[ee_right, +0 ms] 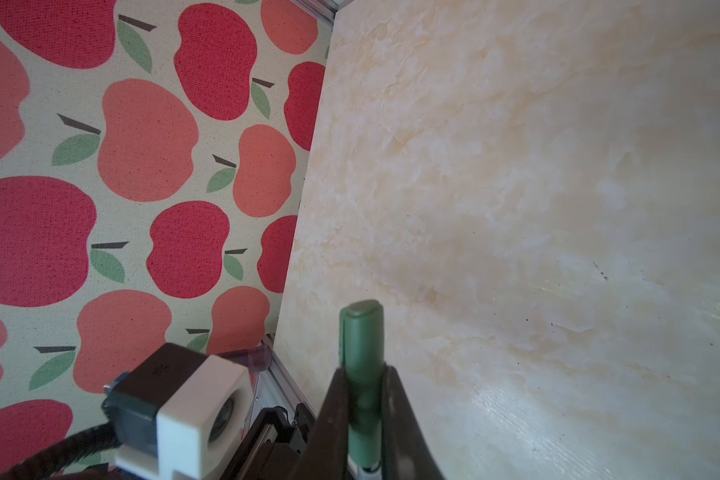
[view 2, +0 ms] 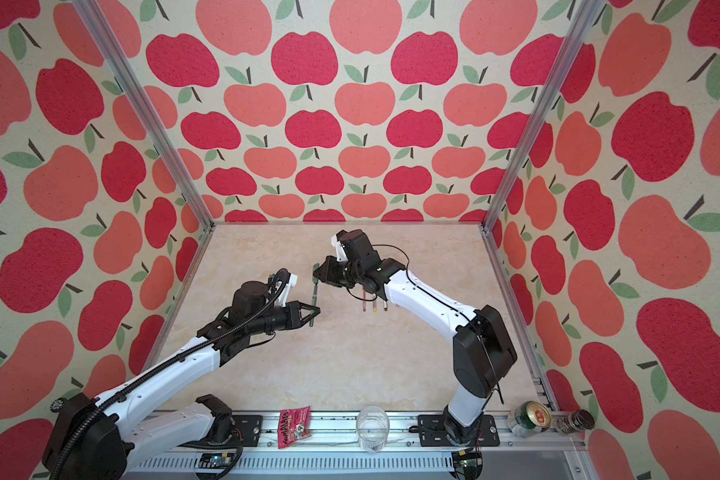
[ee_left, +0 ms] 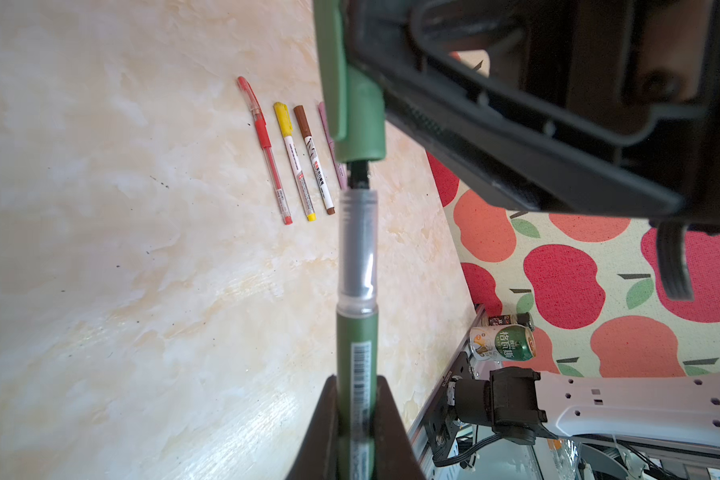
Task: Insert the pens into the pen caps
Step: 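Lower the green cap onto the pen tip with the right gripper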
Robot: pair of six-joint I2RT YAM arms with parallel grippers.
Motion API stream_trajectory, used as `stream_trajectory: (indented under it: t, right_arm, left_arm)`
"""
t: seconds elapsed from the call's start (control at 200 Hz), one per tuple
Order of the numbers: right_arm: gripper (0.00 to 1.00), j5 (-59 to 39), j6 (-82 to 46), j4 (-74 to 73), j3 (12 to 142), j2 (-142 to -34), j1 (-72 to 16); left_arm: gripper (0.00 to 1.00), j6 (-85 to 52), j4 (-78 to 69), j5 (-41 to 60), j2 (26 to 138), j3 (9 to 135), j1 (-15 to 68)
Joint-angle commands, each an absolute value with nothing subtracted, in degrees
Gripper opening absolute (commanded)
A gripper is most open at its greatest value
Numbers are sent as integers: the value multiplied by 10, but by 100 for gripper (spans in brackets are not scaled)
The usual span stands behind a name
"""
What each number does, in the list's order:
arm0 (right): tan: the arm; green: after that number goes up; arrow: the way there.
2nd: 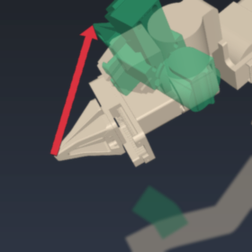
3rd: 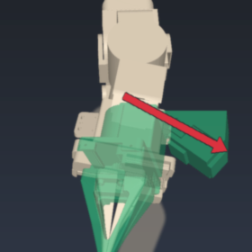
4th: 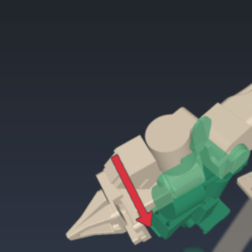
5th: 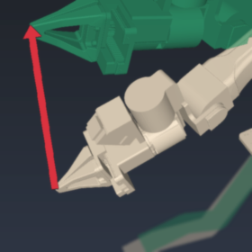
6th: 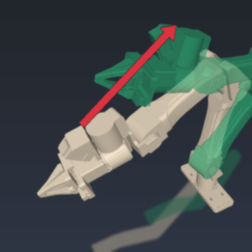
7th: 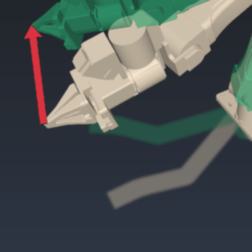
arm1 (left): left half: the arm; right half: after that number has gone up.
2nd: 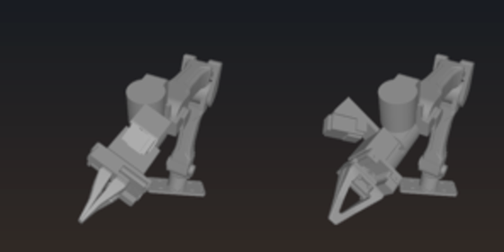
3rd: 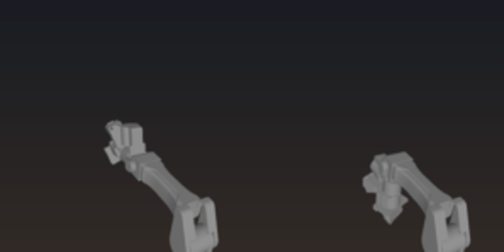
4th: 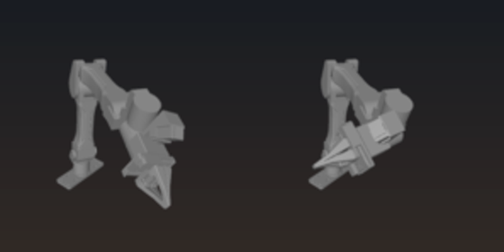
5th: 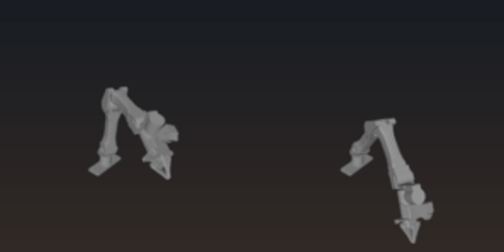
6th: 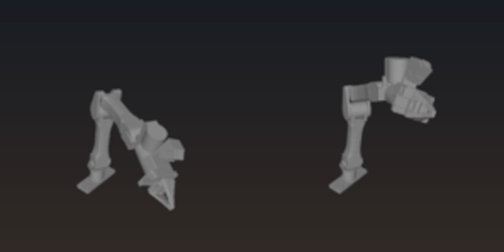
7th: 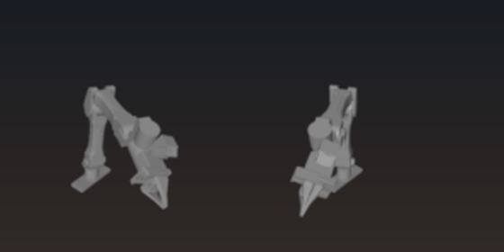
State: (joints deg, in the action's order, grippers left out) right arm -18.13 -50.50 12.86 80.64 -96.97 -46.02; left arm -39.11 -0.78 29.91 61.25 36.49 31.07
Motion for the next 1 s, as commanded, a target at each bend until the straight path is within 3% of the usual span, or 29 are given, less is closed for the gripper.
stream_trajectory:
  t: [0.0,0.996]
  right_arm:
    - [3,-181,-503,122,798,-965,-468]
    - [2,-190,-525,103,766,-928,-493]
  left_arm:
    - [4,-389,-23,283,596,378,314]
    - [4,-395,-25,207,572,366,314]
